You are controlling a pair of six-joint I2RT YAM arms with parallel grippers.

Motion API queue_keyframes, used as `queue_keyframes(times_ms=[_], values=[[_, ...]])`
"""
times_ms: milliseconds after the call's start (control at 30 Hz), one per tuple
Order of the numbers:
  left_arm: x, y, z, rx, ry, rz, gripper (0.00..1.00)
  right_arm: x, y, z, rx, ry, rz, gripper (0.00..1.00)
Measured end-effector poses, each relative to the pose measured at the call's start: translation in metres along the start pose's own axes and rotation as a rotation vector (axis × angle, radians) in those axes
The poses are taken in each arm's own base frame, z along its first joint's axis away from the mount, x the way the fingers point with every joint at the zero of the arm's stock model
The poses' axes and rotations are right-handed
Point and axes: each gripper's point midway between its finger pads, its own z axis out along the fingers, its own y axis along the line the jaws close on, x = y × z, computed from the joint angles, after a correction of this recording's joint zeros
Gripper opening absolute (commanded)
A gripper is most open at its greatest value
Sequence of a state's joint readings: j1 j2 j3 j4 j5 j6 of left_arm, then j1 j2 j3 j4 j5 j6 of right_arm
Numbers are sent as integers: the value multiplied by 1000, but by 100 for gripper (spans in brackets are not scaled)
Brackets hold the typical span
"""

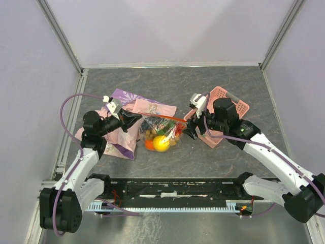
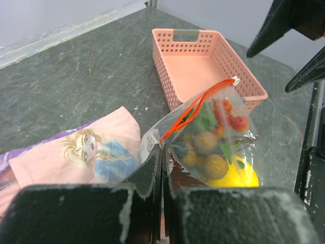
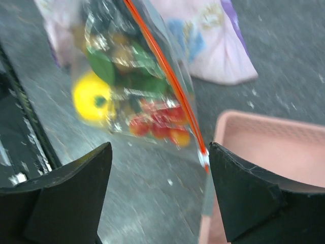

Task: Open the zip-top bag and remove the fake food
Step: Open the zipper of the food storage bag at the center of the board.

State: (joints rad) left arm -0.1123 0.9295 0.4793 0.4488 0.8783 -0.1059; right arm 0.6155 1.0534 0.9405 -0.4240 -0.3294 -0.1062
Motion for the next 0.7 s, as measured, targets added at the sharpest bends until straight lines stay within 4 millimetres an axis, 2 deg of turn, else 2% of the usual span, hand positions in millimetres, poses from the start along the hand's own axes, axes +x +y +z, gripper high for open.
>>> queue_keyframes(times_ms=[167,300,500,700], values=[[0,-4,2,35,-3,-5,3,-43,16,20,-134,-130,32,85],[0,-6,2,52,-4,-2,3,-67,11,48,-180,-145,49,85],[0,-9,2,70,-5,-3,3,-92,6,72,-207,-158,43,81],[-1,-11,3,76,-6,-23,3,-112,17,87,-249,-171,11,74]])
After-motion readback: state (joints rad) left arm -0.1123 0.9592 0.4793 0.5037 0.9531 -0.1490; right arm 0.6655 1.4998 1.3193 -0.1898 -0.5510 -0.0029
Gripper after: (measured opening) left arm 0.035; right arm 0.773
